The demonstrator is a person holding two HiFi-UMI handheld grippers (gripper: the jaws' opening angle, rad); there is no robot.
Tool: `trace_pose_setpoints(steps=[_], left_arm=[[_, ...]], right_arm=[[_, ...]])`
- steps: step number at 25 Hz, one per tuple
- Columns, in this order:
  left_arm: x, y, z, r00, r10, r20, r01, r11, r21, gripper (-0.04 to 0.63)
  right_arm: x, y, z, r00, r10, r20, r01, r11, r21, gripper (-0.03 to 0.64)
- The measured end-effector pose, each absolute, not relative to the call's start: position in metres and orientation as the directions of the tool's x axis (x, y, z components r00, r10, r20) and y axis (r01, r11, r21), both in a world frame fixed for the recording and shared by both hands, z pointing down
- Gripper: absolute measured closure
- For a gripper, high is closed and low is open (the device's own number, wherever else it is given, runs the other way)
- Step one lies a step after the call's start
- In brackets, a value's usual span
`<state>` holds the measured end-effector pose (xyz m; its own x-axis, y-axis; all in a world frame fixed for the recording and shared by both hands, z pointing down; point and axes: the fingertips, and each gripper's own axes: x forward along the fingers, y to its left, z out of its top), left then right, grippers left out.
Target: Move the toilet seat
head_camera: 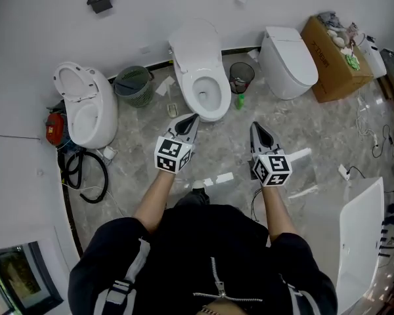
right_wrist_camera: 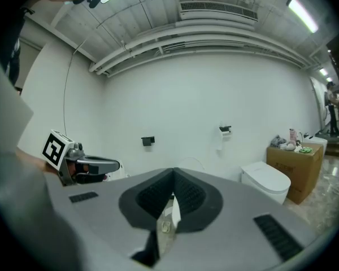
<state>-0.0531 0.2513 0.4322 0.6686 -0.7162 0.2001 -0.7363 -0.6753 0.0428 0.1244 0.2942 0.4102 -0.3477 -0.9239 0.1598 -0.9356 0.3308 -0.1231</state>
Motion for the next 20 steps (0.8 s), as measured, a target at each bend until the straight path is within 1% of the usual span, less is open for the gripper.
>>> trace_pose_setpoints(steps=[6, 12, 20], left_arm=[[-0.067, 0.196, 0.434, 0.673, -0.709, 0.21, -0.73, -0.683, 0.031, 0.589], [-0.076, 0.148, 0.441, 0.633, -0.742, 0.22, -0.765, -0.643, 0.032, 0.589], [-0.078, 0.065, 0.452, 0.516, -0.823, 0.236, -0.851, -0.525, 0.03, 0.589]], right_arm=[[0.11, 0.237, 0.413, -0.351, -0.92, 0.172, -0.935, 0.336, -0.112, 0.615], [0.115, 0.18, 0.42, -0.378, -0.908, 0.179, -0.925, 0.363, -0.115, 0.615], [0.118, 0.068, 0.432, -0.505, -0.846, 0.174, -0.863, 0.489, -0.126, 0.615]])
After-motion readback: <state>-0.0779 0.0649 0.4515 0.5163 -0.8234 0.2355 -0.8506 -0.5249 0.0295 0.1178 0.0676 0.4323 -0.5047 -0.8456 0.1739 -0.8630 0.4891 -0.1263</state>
